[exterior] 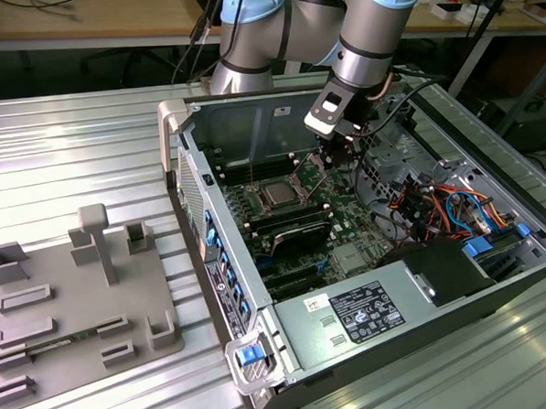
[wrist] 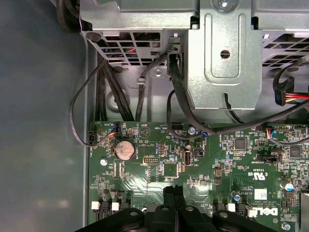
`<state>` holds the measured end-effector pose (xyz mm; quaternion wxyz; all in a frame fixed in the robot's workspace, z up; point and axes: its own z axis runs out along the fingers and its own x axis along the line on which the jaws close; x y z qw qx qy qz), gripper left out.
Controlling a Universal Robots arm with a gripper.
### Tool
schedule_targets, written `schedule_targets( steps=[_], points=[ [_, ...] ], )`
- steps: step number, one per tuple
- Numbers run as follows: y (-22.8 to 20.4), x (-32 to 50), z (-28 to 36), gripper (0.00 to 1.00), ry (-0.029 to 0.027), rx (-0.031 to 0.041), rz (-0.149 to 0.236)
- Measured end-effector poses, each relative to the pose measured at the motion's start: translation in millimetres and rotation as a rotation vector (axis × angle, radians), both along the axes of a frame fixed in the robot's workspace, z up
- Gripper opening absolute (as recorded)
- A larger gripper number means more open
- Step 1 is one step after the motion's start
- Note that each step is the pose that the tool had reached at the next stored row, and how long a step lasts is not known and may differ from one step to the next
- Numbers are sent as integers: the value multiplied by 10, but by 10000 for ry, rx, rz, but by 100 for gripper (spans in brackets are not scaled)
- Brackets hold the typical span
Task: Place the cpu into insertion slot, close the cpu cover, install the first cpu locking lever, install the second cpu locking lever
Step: 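Close the cpu cover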
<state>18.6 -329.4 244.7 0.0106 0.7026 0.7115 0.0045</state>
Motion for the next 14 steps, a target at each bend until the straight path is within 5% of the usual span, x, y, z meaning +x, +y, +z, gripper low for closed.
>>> schedule_targets(
  steps=[14],
  points=[
    [0,-24,0,11,0,0,-1]
  ],
)
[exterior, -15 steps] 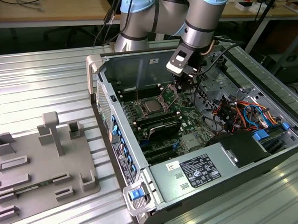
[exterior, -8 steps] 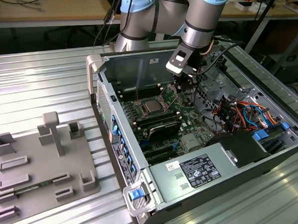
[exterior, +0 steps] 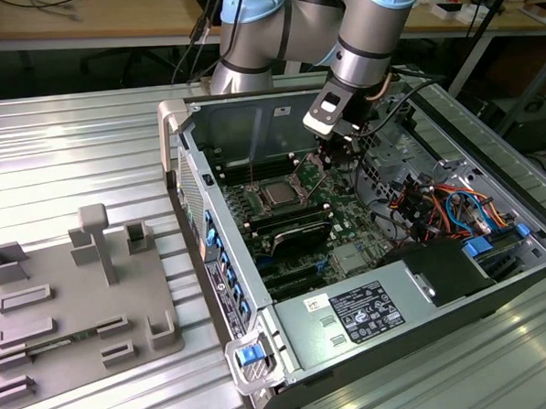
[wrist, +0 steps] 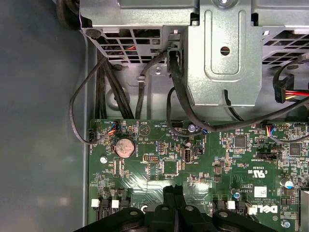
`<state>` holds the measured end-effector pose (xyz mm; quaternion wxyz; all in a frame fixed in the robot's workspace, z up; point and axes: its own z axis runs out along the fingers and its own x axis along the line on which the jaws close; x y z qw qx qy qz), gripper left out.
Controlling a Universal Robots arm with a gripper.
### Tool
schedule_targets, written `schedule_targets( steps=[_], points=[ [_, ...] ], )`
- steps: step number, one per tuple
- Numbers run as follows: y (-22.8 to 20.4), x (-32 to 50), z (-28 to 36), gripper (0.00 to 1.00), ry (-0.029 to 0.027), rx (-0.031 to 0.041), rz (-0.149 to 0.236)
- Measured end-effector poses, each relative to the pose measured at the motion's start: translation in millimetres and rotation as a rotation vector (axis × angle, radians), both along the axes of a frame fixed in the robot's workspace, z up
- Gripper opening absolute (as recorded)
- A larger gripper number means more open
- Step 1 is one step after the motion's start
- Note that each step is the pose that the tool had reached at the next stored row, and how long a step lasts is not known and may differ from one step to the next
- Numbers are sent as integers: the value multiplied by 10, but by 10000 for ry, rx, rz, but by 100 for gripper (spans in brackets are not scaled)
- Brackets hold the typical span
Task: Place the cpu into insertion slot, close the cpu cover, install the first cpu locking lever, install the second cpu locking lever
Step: 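Close the cpu cover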
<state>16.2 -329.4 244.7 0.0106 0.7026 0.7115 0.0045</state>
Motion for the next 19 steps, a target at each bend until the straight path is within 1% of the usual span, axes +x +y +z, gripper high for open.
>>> schedule_targets(
  steps=[19],
  points=[
    [0,-36,0,11,0,0,0]
  ],
)
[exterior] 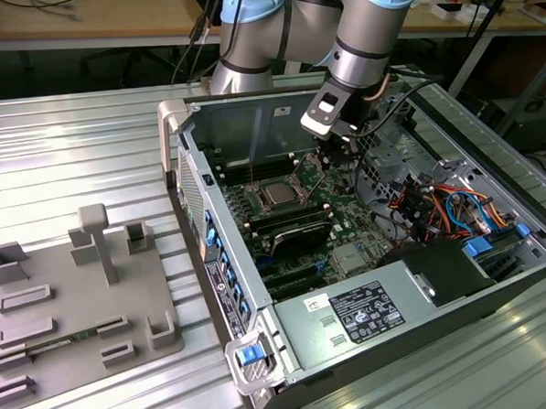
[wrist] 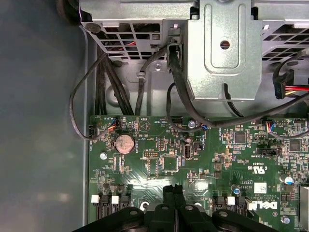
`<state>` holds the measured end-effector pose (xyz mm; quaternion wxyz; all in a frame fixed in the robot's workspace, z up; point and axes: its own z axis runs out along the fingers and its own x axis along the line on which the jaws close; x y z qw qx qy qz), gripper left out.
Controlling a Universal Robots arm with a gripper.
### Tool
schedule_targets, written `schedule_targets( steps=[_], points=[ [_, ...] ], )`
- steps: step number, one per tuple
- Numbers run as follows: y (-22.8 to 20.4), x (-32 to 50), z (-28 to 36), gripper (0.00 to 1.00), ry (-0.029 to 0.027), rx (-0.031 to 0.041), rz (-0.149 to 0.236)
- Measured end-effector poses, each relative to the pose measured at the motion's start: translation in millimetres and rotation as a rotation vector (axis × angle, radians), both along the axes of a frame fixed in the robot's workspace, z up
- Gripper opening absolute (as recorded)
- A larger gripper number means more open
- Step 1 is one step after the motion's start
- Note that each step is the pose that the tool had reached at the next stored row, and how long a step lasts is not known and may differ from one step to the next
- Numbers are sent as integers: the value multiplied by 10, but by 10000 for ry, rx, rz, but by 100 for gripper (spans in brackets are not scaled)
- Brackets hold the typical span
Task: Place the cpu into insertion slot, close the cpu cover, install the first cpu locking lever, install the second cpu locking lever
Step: 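Close the cpu cover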
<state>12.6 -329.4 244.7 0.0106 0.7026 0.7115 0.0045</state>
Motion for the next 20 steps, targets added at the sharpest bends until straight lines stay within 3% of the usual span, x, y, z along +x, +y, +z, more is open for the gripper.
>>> schedule_targets(
  steps=[20],
  points=[
    [0,-50,0,11,0,0,0]
  ],
)
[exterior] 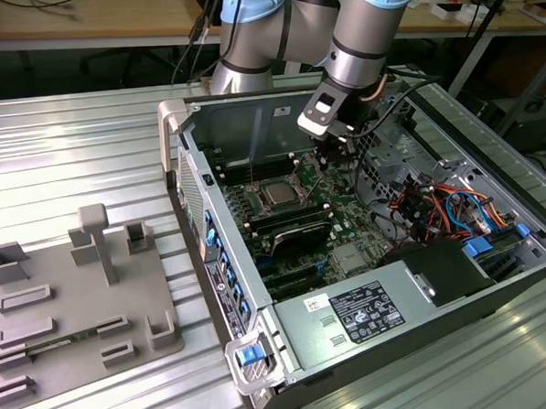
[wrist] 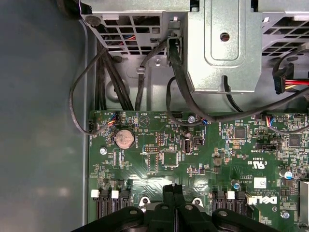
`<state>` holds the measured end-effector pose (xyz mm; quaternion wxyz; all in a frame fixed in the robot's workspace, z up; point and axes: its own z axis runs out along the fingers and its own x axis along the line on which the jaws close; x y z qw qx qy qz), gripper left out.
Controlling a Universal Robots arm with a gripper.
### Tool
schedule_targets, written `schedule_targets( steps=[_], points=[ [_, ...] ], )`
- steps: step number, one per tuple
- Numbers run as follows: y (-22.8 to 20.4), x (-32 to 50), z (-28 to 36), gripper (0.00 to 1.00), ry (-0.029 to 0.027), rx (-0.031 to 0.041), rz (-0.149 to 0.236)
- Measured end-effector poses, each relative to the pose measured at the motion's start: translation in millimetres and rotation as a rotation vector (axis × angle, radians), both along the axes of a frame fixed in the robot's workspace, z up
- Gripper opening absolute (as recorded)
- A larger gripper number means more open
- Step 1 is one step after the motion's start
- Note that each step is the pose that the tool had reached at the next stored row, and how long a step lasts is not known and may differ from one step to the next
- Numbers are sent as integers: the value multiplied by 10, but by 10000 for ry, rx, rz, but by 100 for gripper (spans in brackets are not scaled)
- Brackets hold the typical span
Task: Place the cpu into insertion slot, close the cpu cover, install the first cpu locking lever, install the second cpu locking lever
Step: 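Close the cpu cover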
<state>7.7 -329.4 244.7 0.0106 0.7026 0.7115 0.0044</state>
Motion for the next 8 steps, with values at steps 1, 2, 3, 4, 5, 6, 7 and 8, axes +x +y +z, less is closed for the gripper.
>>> schedule_targets(
  steps=[1,2,3,4,5,6,7,8],
  points=[
    [0,-3,0,11,0,1,0],
    [0,-7,0,11,0,1,-1],
    [0,-10,0,11,0,1,0],
    [0,-13,0,11,0,0,0],
    [0,-15,0,11,0,0,0],
    [0,-18,0,11,0,1,0],
    [0,-22,0,11,-1,0,0],
    [0,-26,0,11,0,0,0]
  ],
)
